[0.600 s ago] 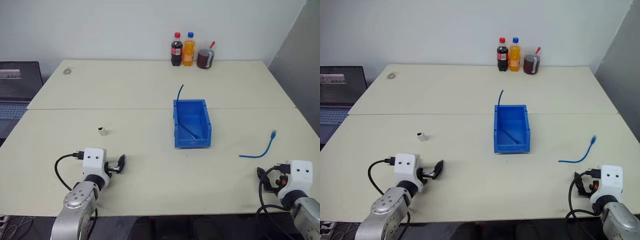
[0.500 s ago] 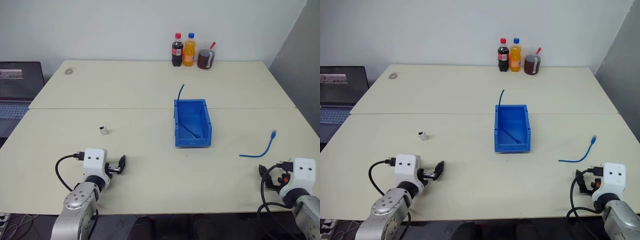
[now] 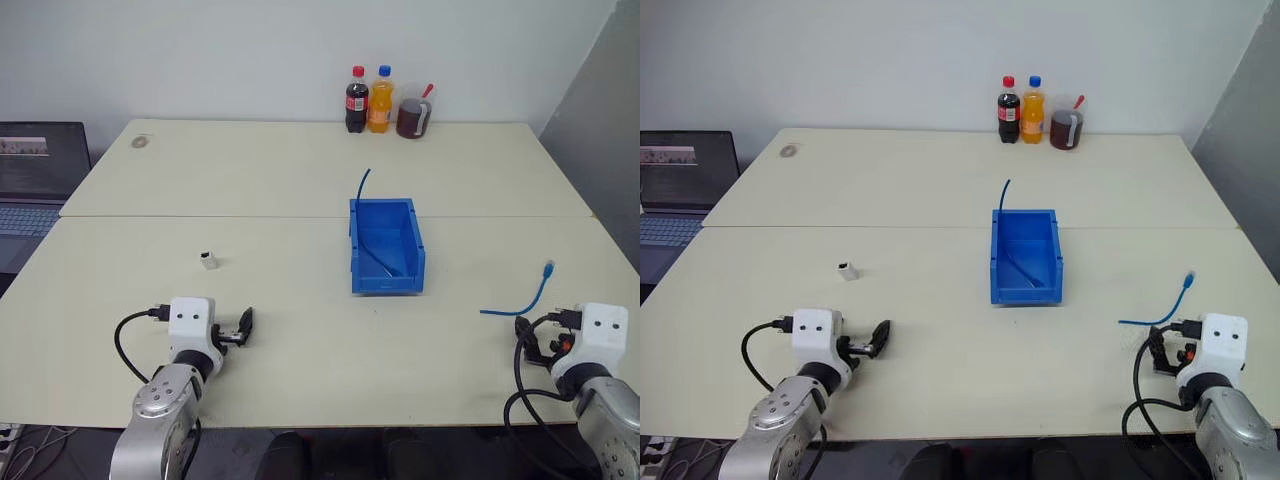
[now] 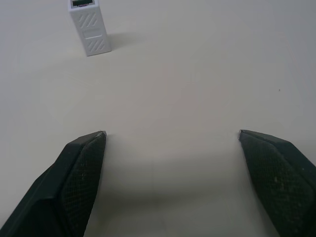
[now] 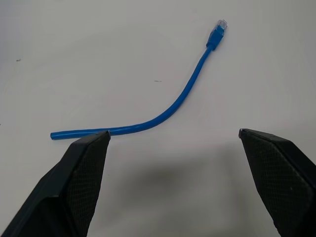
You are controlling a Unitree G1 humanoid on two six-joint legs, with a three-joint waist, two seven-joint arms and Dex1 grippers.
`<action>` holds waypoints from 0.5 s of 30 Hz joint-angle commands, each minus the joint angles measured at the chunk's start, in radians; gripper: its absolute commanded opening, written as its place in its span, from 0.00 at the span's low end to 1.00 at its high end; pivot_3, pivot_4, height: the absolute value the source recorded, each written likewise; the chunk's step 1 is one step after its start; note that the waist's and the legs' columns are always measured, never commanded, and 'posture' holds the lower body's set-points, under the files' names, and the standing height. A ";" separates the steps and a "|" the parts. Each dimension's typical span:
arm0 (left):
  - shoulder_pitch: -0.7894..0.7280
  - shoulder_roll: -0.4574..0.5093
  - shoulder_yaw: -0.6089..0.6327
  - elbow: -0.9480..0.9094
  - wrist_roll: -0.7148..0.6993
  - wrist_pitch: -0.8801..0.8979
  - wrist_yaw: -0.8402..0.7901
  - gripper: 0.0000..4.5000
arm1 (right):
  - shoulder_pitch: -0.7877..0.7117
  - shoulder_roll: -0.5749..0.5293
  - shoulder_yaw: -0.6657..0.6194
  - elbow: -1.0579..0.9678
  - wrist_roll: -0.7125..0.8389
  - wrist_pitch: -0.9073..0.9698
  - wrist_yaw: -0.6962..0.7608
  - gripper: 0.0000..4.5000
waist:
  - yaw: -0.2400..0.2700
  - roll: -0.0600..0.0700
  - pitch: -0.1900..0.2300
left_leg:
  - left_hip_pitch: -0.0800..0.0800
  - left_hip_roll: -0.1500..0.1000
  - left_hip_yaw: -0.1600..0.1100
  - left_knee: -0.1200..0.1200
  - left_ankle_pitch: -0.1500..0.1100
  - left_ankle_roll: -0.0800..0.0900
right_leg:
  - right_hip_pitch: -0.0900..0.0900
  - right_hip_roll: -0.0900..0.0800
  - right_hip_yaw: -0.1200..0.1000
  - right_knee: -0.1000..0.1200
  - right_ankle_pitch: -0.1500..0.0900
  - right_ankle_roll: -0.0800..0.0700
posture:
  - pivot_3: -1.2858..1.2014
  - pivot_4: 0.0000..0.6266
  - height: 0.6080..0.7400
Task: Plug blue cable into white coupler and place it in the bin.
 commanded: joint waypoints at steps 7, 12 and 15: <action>0.009 0.012 0.021 -0.013 0.002 -0.013 -0.015 1.00 | 0.027 0.012 -0.023 -0.042 -0.015 -0.024 -0.007 0.99 | 0.000 0.000 0.000 | -0.001 0.000 0.000 -0.001 0.000 0.000 | -0.001 0.000 0.000 0.000 0.000 -0.001 | 0.52 0.24 1.00; 0.004 0.018 0.006 -0.024 0.002 -0.004 -0.023 1.00 | 0.027 0.015 -0.005 -0.055 -0.022 -0.028 -0.009 0.99 | -0.001 0.000 0.000 | 0.000 0.000 0.001 -0.001 0.000 0.000 | -0.001 0.000 0.000 0.000 0.000 0.000 | 0.52 0.24 1.00; -0.045 0.088 -0.029 -0.012 0.019 -0.045 -0.098 1.00 | -0.004 0.002 -0.007 -0.039 -0.025 -0.022 -0.010 0.99 | 0.000 0.000 0.000 | 0.000 0.000 0.001 0.000 0.000 0.000 | -0.001 0.000 0.000 0.000 0.000 0.000 | 0.52 0.24 1.00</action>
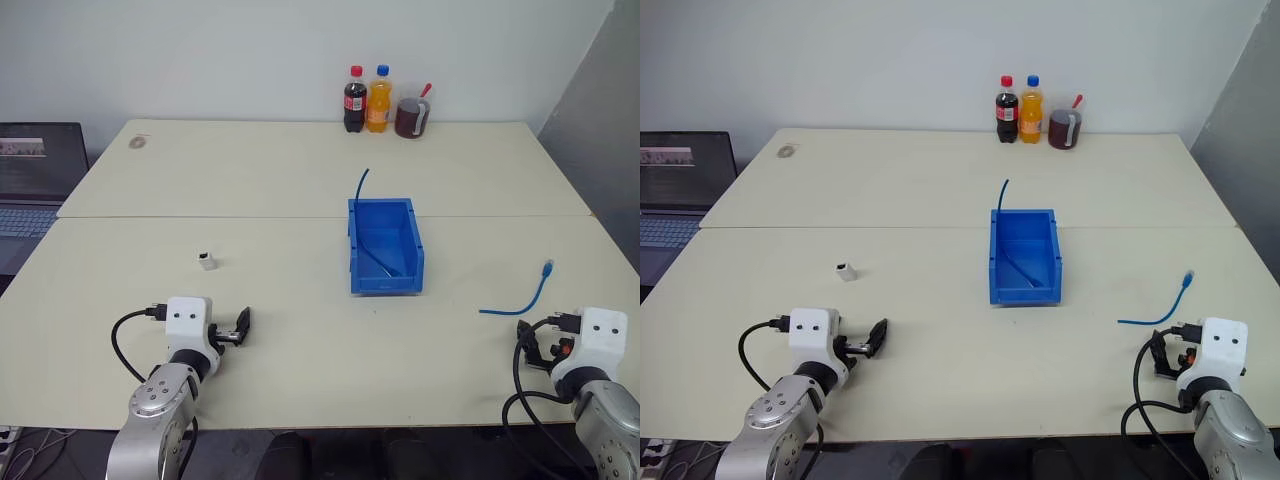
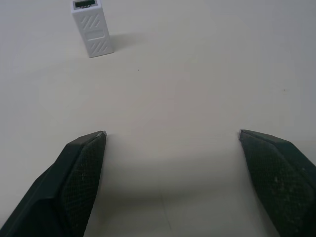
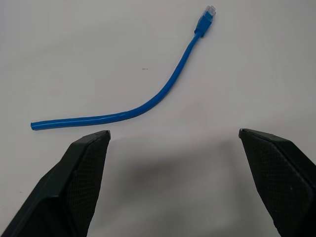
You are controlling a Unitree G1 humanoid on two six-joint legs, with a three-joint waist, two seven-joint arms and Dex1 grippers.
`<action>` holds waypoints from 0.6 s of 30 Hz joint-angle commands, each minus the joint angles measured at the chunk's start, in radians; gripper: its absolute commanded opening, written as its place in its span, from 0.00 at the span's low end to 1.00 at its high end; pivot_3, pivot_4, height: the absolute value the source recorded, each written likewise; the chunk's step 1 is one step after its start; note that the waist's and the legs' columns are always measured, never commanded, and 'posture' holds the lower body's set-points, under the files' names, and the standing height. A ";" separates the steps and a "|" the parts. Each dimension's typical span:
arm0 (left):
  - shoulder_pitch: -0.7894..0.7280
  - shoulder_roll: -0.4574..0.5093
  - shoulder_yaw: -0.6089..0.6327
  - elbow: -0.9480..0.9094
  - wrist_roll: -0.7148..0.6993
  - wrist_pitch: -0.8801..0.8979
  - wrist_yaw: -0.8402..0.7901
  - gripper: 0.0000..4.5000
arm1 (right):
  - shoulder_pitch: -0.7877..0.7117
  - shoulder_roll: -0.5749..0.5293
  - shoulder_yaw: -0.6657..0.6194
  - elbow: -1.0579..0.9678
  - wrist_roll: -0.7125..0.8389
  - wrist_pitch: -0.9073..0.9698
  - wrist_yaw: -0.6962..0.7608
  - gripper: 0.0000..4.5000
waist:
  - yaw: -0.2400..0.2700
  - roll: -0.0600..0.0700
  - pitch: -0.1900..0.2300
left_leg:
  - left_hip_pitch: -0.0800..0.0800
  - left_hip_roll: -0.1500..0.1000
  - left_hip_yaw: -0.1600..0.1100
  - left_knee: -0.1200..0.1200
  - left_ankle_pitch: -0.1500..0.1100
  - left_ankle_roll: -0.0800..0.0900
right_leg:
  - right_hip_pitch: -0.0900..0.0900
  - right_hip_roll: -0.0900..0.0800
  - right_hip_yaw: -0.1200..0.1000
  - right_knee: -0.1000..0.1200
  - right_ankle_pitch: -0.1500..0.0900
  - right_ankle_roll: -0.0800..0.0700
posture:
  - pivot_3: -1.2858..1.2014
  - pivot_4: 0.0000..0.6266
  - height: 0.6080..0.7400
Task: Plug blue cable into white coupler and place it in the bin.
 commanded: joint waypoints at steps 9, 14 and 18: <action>-0.565 0.269 -0.166 0.140 -0.183 0.014 -0.531 1.00 | -0.216 -0.069 -0.014 0.128 -0.014 0.031 -0.020 0.99 | 0.003 -0.003 0.002 | -0.001 -0.003 0.001 0.000 0.002 0.000 | 0.000 0.001 -0.001 -0.001 0.003 -0.002 | 0.52 0.24 1.00; -0.871 0.269 -0.259 0.285 -0.282 0.077 -0.779 1.00 | -0.292 -0.124 -0.008 0.214 -0.017 0.070 -0.008 0.99 | 0.000 -0.005 0.004 | -0.007 -0.004 0.002 0.000 0.002 0.000 | -0.007 0.003 -0.001 0.000 0.004 -0.001 | 0.52 0.24 1.00; -1.020 0.231 -0.369 0.387 -0.272 0.040 -0.934 1.00 | -0.356 -0.148 0.002 0.291 -0.018 0.082 -0.008 0.99 | -0.002 -0.003 0.004 | -0.006 -0.003 0.002 -0.002 0.002 0.001 | -0.007 0.005 0.000 -0.001 0.003 -0.002 | 0.52 0.24 1.00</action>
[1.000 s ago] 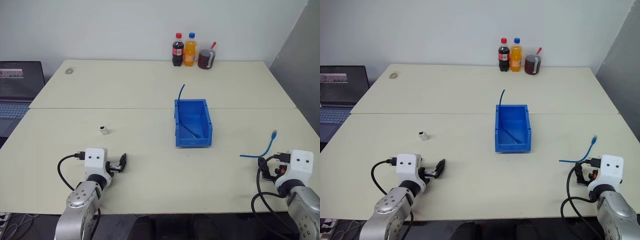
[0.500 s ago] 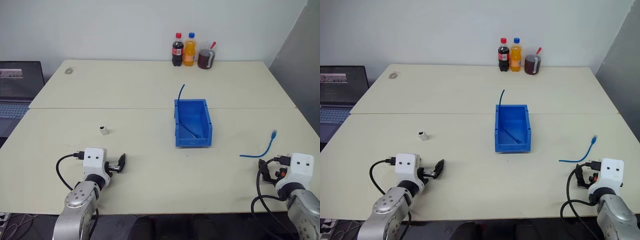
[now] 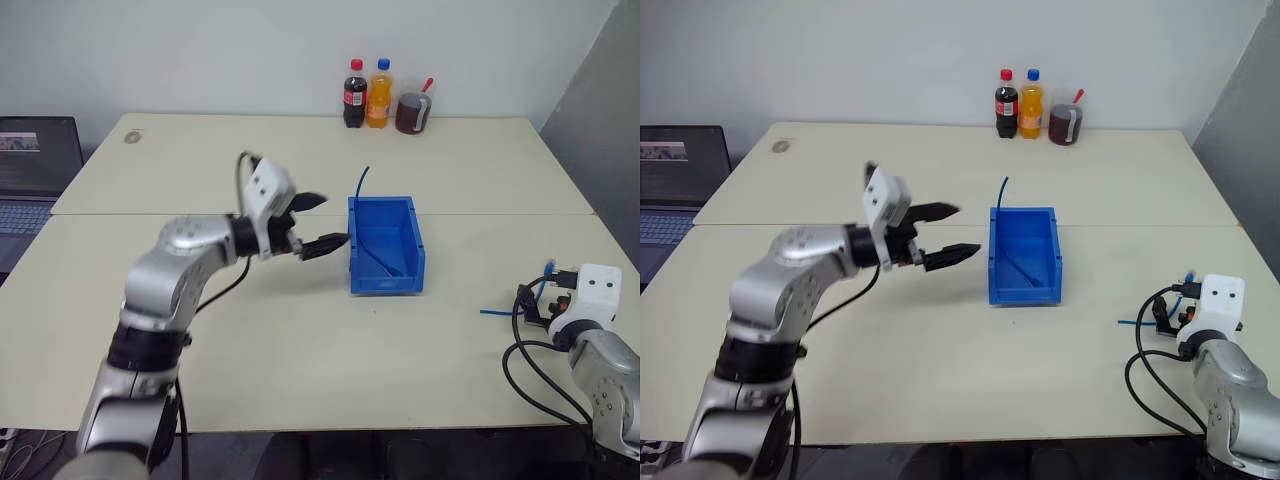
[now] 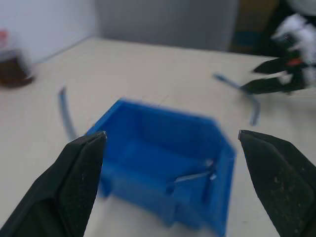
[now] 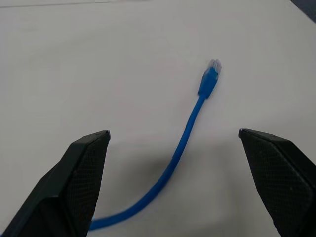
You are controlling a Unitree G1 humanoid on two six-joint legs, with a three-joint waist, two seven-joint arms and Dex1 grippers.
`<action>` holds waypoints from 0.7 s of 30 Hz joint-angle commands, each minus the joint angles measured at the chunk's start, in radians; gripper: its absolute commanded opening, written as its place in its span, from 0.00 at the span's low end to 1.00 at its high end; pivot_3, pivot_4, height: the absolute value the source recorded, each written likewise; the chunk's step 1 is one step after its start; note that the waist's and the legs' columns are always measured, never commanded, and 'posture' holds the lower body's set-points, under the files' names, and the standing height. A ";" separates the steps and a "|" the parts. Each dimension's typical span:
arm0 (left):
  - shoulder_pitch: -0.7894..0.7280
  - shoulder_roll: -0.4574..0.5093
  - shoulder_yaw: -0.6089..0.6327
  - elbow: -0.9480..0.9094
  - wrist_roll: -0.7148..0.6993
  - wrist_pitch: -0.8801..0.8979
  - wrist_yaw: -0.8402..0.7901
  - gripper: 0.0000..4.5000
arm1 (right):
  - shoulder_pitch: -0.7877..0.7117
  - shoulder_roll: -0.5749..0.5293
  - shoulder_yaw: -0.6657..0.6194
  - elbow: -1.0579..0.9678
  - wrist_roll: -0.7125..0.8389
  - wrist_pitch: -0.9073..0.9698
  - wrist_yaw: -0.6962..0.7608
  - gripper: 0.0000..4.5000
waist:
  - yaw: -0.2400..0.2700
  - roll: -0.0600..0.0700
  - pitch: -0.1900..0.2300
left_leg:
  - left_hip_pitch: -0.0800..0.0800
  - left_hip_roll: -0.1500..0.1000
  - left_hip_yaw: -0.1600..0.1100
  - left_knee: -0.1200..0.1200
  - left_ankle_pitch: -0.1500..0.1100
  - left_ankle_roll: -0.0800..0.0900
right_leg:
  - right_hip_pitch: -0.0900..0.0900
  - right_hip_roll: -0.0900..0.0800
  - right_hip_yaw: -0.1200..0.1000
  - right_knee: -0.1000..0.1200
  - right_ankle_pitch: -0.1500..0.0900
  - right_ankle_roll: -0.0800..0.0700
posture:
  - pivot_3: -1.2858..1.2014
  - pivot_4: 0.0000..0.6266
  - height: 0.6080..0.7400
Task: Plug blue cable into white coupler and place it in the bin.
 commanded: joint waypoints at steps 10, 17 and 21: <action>-0.127 -0.137 -0.177 0.191 0.098 -0.159 -0.167 1.00 | -0.156 -0.015 -0.016 0.173 -0.005 0.050 -0.021 0.99 | 0.000 0.002 0.001 | 0.000 0.000 0.000 0.001 0.000 0.000 | 0.000 0.001 0.001 0.001 0.000 0.000 | 0.52 0.24 1.00; -0.140 -0.151 -0.170 0.207 0.112 -0.177 -0.180 1.00 | -0.168 0.000 -0.032 0.236 -0.003 0.039 -0.039 0.81 | 0.002 0.002 0.001 | 0.000 0.000 0.000 0.001 0.000 0.000 | 0.000 0.000 0.001 0.001 0.000 0.000 | 0.52 0.24 1.00; -0.134 -0.154 -0.173 0.208 0.129 -0.195 -0.180 1.00 | -0.172 0.001 -0.028 0.254 -0.005 0.022 -0.037 0.59 | 0.002 0.002 0.001 | 0.000 0.000 0.000 0.002 0.000 0.000 | 0.000 0.000 0.001 0.002 0.000 0.000 | 0.52 0.24 1.00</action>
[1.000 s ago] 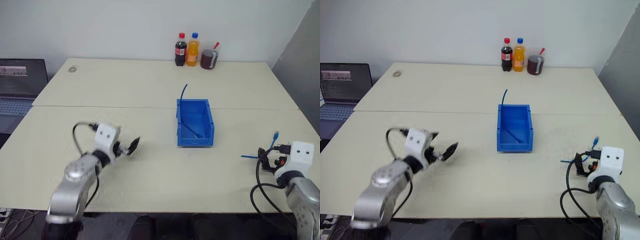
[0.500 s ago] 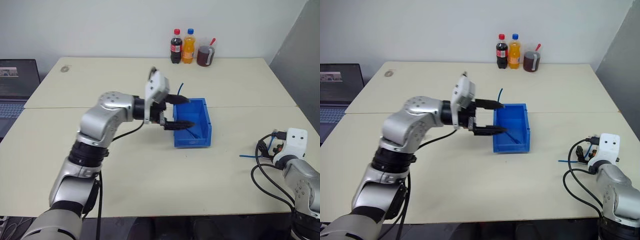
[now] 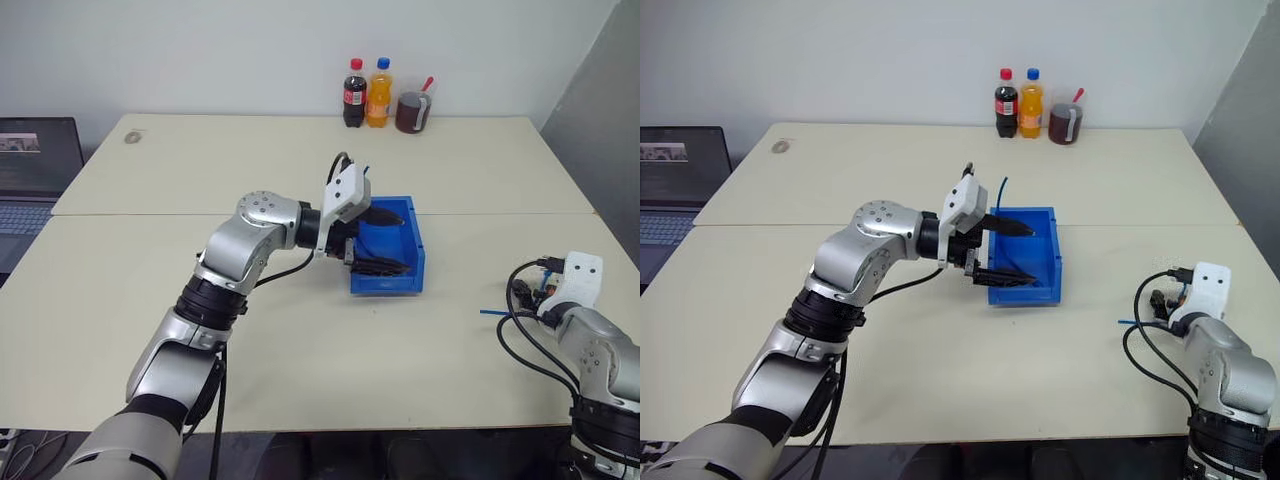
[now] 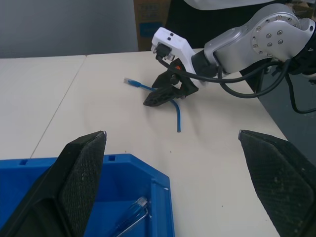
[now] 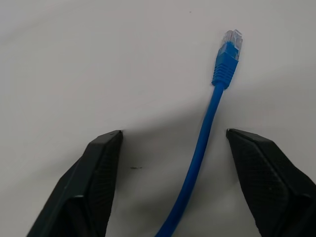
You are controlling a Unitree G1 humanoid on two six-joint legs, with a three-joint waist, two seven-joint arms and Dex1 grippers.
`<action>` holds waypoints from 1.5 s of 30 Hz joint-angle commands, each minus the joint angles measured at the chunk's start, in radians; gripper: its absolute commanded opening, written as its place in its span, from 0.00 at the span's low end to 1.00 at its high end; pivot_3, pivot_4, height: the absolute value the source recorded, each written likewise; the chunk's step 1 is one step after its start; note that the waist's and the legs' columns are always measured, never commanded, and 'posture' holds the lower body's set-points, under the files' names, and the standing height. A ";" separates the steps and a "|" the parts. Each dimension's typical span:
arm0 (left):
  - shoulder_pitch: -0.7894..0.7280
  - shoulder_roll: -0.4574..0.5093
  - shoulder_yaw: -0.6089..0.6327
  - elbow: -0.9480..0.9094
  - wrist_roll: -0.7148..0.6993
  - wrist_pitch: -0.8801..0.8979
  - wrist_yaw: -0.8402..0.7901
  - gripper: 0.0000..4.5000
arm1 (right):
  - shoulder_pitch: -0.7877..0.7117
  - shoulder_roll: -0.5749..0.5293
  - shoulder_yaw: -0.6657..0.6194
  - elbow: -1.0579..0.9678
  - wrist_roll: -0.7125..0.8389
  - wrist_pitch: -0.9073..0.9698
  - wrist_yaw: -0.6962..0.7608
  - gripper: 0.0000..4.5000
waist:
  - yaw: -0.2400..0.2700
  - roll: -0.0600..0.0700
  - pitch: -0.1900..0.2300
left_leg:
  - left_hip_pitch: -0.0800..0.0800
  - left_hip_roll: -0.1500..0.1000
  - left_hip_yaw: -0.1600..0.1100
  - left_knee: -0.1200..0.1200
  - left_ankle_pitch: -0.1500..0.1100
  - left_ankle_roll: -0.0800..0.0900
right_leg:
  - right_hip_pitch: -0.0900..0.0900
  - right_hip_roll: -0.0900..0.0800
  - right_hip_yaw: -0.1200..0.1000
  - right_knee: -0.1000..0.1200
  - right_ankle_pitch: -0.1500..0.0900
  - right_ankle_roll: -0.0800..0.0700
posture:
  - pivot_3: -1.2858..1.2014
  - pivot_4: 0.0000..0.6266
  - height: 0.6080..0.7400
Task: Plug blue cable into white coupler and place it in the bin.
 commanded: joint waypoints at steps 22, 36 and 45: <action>0.053 0.082 0.070 -0.087 -0.010 -0.008 -0.019 1.00 | 0.191 -0.361 0.095 -0.021 -0.081 -0.348 0.364 0.00 | 0.006 0.002 0.001 | -0.001 -0.001 0.000 0.000 0.000 0.000 | 0.000 -0.001 0.000 -0.001 0.000 0.000 | 0.52 0.24 1.00; 0.907 0.344 0.498 -0.678 -0.135 0.191 0.183 1.00 | 0.332 -0.605 0.272 0.149 -0.457 -1.770 0.688 0.00 | -0.040 0.000 0.005 | 0.006 0.008 0.000 0.001 0.000 0.000 | 0.004 0.000 0.002 0.001 0.001 -0.001 | 0.52 0.24 1.00; 1.418 0.164 0.568 -1.066 -0.136 0.174 0.432 1.00 | 0.096 -0.372 0.618 0.357 -0.842 -1.893 0.522 0.00 | 0.014 -0.009 0.010 | 0.017 0.001 -0.003 0.006 0.001 0.001 | 0.020 -0.013 0.001 -0.001 -0.001 -0.004 | 0.52 0.24 1.00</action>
